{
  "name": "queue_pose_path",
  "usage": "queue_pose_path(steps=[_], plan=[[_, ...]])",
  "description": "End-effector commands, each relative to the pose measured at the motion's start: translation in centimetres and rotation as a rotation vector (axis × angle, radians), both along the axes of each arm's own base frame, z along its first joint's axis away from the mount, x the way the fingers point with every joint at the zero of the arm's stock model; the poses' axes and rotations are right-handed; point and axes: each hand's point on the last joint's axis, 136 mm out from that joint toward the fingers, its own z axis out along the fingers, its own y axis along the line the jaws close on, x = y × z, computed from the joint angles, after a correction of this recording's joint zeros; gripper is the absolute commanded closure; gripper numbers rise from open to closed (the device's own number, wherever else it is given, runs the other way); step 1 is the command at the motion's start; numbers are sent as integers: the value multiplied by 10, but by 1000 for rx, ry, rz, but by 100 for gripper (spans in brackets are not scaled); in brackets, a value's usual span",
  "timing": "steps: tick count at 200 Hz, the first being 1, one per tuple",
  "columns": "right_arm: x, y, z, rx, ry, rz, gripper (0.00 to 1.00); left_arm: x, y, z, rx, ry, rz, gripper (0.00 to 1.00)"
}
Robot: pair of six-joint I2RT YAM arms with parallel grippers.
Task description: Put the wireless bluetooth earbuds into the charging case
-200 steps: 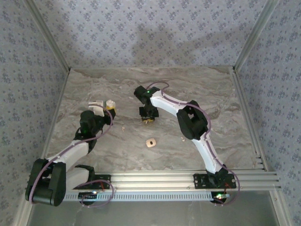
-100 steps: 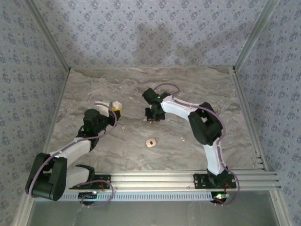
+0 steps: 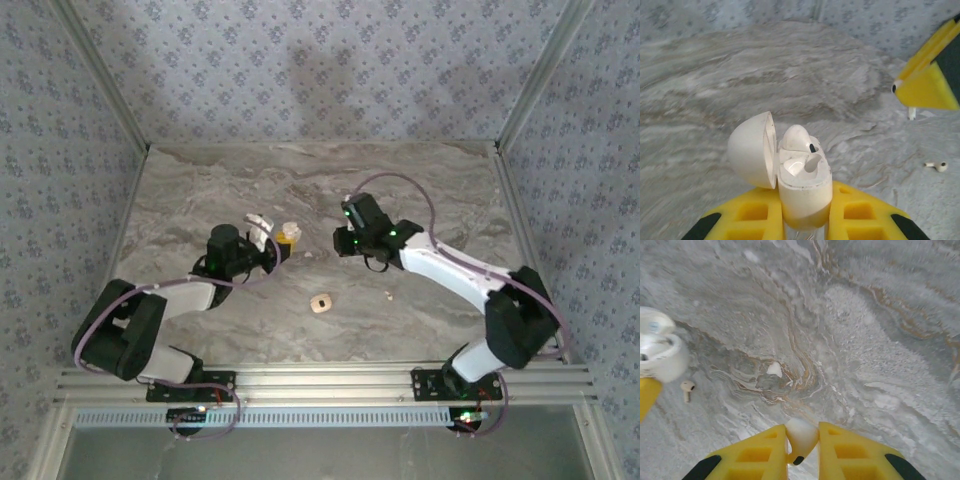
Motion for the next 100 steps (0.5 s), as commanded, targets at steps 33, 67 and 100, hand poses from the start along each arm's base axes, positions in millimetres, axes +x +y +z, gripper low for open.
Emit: queue_pose_path(steps=[33, 67, 100], plan=[[-16, -11, 60, 60, -216, 108, 80, -31, -53, 36, 3, -161, -317, 87], [-29, 0, 80, 62, -282, 210, 80, -45, -68, 41, 8, -193, -407, 87], [-38, 11, 89, 35, -330, 293, 80, -50, -74, 43, 20, -204, -440, 87]])
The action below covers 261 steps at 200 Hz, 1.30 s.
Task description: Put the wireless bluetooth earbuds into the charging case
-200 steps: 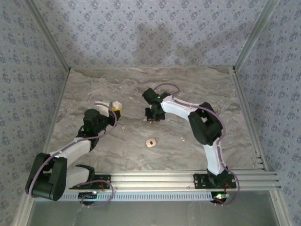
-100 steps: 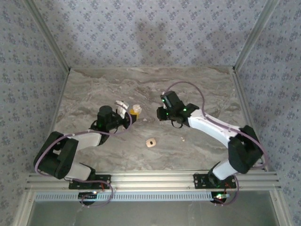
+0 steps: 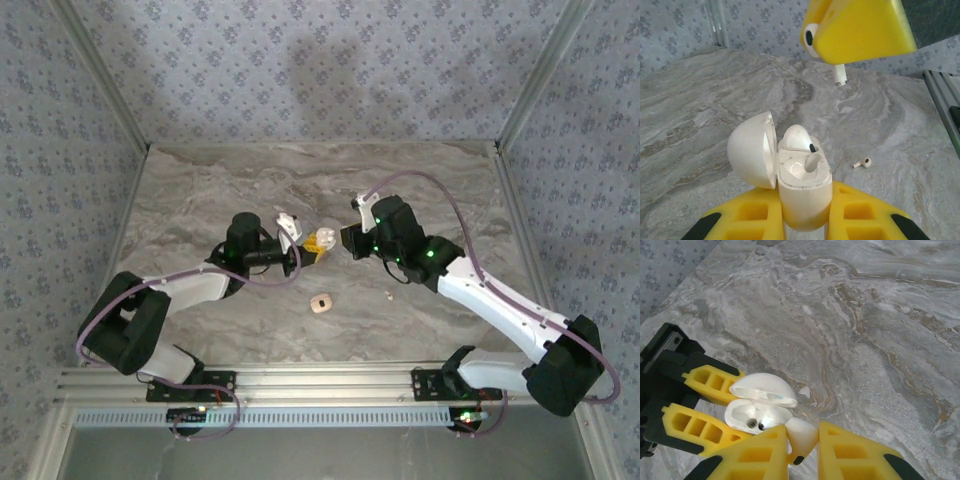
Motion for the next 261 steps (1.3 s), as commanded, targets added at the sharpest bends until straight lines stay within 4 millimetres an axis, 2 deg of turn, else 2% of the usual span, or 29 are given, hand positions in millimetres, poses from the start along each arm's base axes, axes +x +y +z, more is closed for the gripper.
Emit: queue_pose_path(steps=[1, 59, 88, 130, 261], plan=[[-8, 11, 18, -18, -77, 89, 80, -6, -9, 10, -1, -41, -70, 87], [-7, 29, 20, -66, -117, 161, 80, -9, -11, 14, -6, -44, -85, 87], [-8, 34, 15, -89, -106, 184, 80, -9, -11, 18, -13, -49, -83, 87], [-8, 32, 4, -122, -90, 182, 80, -8, -12, 26, -32, -58, -77, 87], [-7, 34, -5, -151, -88, 176, 81, -10, -10, 53, -93, -70, -70, 87]])
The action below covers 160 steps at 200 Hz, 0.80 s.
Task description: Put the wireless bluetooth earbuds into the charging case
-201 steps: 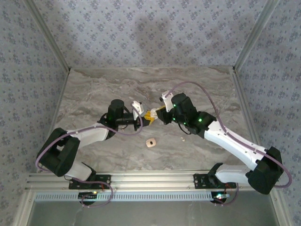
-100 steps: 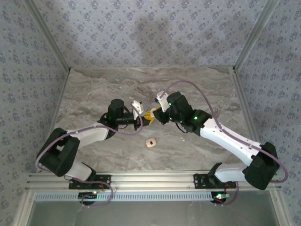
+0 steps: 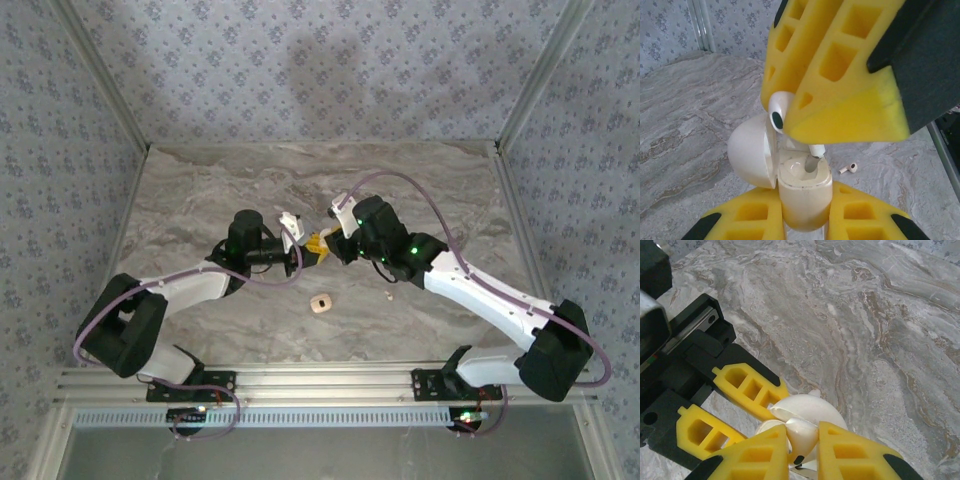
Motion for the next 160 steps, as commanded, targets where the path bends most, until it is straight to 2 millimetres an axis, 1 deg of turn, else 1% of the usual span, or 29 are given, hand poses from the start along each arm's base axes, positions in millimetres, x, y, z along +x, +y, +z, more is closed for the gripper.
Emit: queue_pose_path(steps=[1, 42, 90, 107, 123, 160], plan=[[-1, 2, -2, -30, -7, 12, 81, -4, -4, 42, -84, -80, -30, 87], [-4, 5, -5, -39, -2, 33, 80, -4, -4, 49, -95, -87, -24, 87], [-9, 8, -4, -44, -6, 73, 79, -4, -2, 49, -94, -87, -19, 87], [-7, 6, -1, -48, -9, 66, 74, -5, -2, 48, -93, -86, -18, 87], [-6, 5, 3, -42, -14, 58, 67, -5, -2, 48, -91, -86, -19, 87], [-11, 4, 25, 23, -26, 82, 55, -5, -1, 40, -69, -77, -18, 87]])
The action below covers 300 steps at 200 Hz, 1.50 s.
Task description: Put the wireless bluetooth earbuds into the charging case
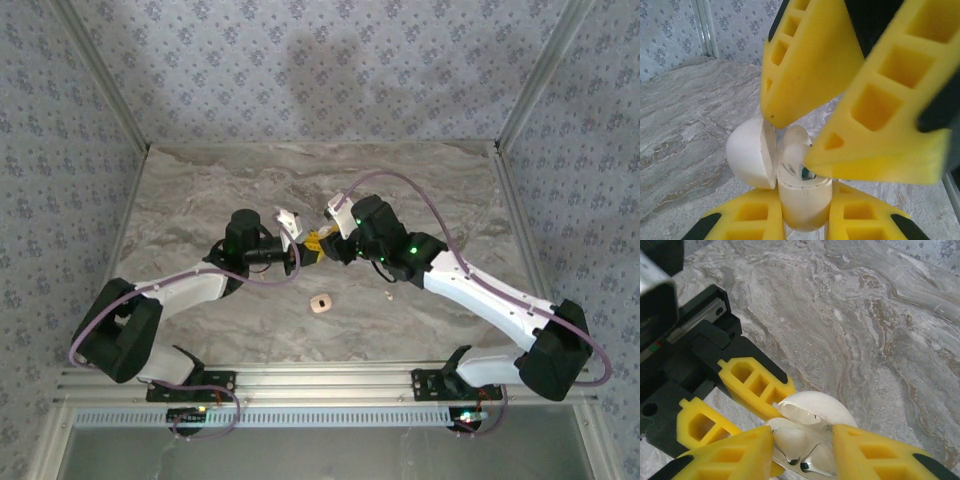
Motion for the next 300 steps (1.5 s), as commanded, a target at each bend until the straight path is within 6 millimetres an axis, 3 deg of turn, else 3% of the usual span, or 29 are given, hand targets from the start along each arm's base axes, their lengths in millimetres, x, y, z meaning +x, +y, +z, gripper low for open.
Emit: queue_pose_path(steps=[1, 33, 63, 82, 115, 137, 166, 210, 250, 253, 300], plan=[[-6, -2, 19, 40, 4, 30, 55, -4, -3, 28, -44, -81, -29, 87], [-13, -3, 41, 129, 14, 80, 45, -5, -2, 20, -20, -71, -38, 87], [-21, -10, 54, 164, -25, 149, 44, -8, -1, 14, 8, -79, -49, 87], [-29, -15, 57, 142, -75, 243, 35, -11, 0, 12, 32, -91, -62, 87], [-37, -30, 45, 3, -153, 383, 30, -19, 1, 6, 97, -123, -96, 87], [-50, -32, 30, -116, -262, 564, 29, -24, 2, 5, 125, -147, -115, 87], [-39, -33, 19, -196, -303, 588, 20, -28, 3, 5, 138, -166, -125, 87], [-34, -19, -1, -259, -259, 678, 18, -30, 2, 7, 143, -181, -129, 87], [-37, -5, -19, -253, -201, 737, 18, -30, 3, 8, 144, -185, -123, 87], [-34, -2, -8, -242, -227, 737, 19, -29, 3, 8, 144, -185, -122, 87], [-64, -6, -11, -192, -132, 819, 29, -21, 2, 7, 123, -171, -77, 87]])
